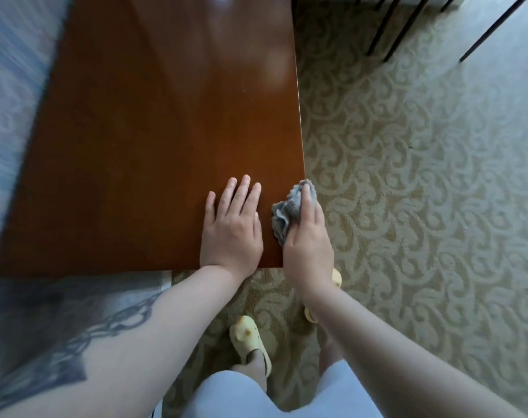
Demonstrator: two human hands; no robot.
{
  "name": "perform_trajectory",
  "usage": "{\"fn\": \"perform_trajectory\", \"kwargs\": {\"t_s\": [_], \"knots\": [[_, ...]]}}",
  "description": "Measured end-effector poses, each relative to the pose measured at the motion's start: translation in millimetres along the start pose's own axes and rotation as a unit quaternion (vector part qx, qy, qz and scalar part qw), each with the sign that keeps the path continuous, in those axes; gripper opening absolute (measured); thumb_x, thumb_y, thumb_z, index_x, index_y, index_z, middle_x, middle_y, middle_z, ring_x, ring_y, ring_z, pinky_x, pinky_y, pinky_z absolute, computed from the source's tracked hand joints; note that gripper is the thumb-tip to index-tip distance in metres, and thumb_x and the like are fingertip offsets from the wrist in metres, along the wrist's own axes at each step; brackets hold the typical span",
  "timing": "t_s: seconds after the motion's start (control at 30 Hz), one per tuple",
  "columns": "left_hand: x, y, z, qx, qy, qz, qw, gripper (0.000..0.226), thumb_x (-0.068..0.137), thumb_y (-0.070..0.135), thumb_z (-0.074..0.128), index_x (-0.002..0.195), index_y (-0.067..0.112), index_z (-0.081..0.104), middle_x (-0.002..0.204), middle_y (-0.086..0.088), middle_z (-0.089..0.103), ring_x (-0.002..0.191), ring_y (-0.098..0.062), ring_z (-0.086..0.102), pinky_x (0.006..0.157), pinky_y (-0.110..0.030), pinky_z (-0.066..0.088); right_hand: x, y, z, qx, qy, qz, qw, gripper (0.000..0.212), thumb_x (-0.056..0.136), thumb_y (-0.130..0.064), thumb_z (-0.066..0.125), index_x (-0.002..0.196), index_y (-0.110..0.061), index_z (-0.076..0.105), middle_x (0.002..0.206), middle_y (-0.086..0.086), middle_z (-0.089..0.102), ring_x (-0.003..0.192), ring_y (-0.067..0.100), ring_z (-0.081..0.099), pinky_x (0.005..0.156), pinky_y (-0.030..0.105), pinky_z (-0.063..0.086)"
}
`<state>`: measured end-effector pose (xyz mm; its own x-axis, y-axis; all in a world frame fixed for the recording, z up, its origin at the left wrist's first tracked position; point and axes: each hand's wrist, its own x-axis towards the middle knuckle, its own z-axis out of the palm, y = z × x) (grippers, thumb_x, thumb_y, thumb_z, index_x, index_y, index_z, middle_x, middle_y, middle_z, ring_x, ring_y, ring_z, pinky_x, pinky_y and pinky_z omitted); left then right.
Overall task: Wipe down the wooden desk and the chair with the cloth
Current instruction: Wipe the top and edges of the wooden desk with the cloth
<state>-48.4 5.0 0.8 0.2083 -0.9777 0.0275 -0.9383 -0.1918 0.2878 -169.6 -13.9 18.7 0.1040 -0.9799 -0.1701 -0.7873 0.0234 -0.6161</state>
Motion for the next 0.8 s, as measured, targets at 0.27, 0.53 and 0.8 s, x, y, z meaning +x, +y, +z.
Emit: {"fn": "perform_trajectory", "kwargs": {"t_s": [0.27,0.53,0.8], "knots": [[1.6,-2.4,0.5,-0.055,0.02,-0.008,0.998,0.049,0.101,0.025,0.025,0.147,0.018,0.039,0.156,-0.002,0.033,0.147,-0.019,0.019,0.121,-0.043,0.01,-2.5,7.6,3.7,-0.178,-0.04,-0.12,0.976,0.057,0.1,-0.026,0.021,0.156,-0.025,0.012,0.164,0.001,0.005,0.15,0.018,-0.006,0.122,0.036,-0.001],[17.1,3.5,-2.5,-0.058,0.095,-0.3,0.947,0.05,0.102,0.024,0.031,0.152,0.018,0.027,0.16,-0.003,0.02,0.149,-0.021,0.008,0.119,-0.044,0.0,27.3,32.4,-35.0,-0.266,-0.186,-0.326,0.888,0.057,0.101,-0.04,0.014,0.156,-0.03,0.005,0.163,-0.007,0.001,0.149,0.009,-0.011,0.122,0.035,-0.004],[24.4,5.8,-0.4,-0.033,0.099,-0.343,0.934,0.05,0.102,0.025,0.03,0.151,0.017,0.03,0.159,-0.004,0.023,0.149,-0.023,0.012,0.12,-0.046,0.006,60.3,6.8,-21.4,-0.279,-0.178,-0.357,0.873,0.055,0.104,-0.038,0.018,0.156,-0.028,0.002,0.163,-0.005,-0.002,0.149,0.012,-0.011,0.121,0.035,-0.006]]}}
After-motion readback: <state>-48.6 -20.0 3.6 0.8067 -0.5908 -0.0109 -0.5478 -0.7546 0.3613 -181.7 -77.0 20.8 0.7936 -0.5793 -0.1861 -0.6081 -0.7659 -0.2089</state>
